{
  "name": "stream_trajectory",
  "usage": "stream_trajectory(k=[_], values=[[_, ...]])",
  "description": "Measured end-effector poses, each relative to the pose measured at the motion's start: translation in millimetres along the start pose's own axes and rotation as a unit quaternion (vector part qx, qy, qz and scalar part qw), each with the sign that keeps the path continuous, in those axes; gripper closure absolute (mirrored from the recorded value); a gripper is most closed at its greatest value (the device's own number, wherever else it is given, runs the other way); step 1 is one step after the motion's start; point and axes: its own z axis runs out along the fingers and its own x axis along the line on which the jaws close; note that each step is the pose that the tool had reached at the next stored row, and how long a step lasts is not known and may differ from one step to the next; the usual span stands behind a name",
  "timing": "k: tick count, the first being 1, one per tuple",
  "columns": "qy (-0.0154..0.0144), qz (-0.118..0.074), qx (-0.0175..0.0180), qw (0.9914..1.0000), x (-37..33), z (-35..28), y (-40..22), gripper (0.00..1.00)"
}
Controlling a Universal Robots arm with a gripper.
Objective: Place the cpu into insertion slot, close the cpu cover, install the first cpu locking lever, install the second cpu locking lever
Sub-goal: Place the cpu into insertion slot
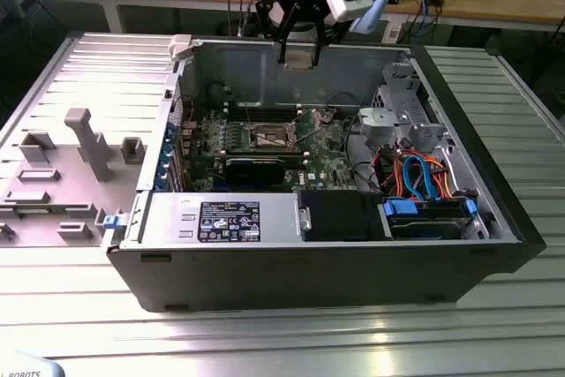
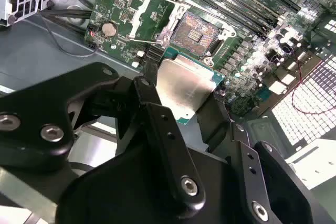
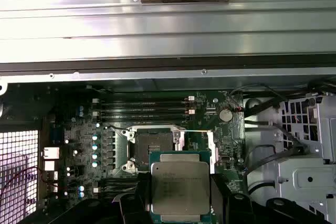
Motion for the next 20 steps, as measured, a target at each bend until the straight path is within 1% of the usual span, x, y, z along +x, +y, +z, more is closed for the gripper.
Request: stream_trajectory(k=[17,20], values=[[-0.0002,0.002,0.0,1.0,0.7,0.1,0.0,0.46],[-0.0005,0.006,-0.0001,0.99998,1.0,0.1,0.0,0.46]])
